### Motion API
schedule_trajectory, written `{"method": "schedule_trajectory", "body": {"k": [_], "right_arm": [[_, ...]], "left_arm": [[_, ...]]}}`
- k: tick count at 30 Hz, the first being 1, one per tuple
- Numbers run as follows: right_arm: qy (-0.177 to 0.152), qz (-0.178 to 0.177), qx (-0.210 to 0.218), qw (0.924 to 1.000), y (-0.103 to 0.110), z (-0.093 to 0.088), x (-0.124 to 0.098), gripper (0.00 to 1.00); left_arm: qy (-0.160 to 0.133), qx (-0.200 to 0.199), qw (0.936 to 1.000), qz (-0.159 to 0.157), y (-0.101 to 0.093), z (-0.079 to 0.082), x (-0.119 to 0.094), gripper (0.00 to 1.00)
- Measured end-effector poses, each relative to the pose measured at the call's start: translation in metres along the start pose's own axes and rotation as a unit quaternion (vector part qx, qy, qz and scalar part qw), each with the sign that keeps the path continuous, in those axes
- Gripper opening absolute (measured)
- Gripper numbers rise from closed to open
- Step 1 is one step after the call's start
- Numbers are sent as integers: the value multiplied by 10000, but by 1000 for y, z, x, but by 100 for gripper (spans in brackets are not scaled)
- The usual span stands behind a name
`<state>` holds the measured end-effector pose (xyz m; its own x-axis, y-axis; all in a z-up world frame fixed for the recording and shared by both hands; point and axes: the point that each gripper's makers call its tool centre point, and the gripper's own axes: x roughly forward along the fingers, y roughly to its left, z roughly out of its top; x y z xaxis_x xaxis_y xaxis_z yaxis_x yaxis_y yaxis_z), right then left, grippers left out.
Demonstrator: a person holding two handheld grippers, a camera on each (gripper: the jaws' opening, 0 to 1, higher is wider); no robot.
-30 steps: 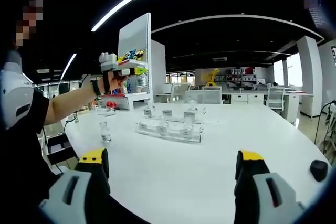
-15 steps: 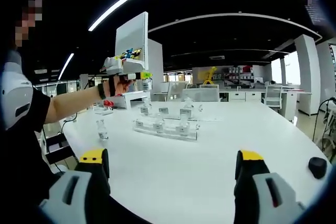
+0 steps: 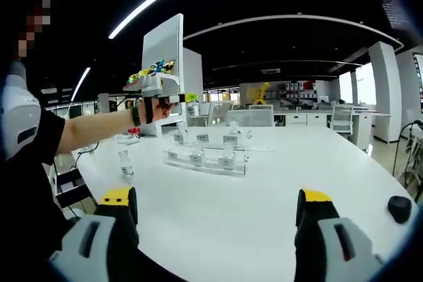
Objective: Identify the label on the chemical reagent bottle, grasp the chemical reagent bottle, and place it in the designated position on the reagent rack
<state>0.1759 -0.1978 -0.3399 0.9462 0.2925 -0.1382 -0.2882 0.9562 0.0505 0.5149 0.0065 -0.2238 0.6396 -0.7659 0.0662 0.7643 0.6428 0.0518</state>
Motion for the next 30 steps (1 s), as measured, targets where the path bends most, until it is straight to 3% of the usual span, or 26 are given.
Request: {"method": "schedule_trajectory", "body": {"k": [15,16,23,26,30], "right_arm": [[10,-52,-18,10000,-2,0,-6,96],[-12,-71,-46,10000,-3,2,-8,97],[-11,-155,-8,9999,-9,-1,-14,96],[-9,-159,-26,9999,-9,-1,-15,96],[26,-151,-51,9999,-9,-3,-16,96]], "left_arm": [[-17,-140,9997,190,12,-15,16,24],[-18,-16,9996,295,15,-17,17,24],[23,-111,9992,386,19,-36,27,24],[13,-289,9985,463,26,-42,27,24],[200,-71,9979,607,32,-57,29,24]]}}
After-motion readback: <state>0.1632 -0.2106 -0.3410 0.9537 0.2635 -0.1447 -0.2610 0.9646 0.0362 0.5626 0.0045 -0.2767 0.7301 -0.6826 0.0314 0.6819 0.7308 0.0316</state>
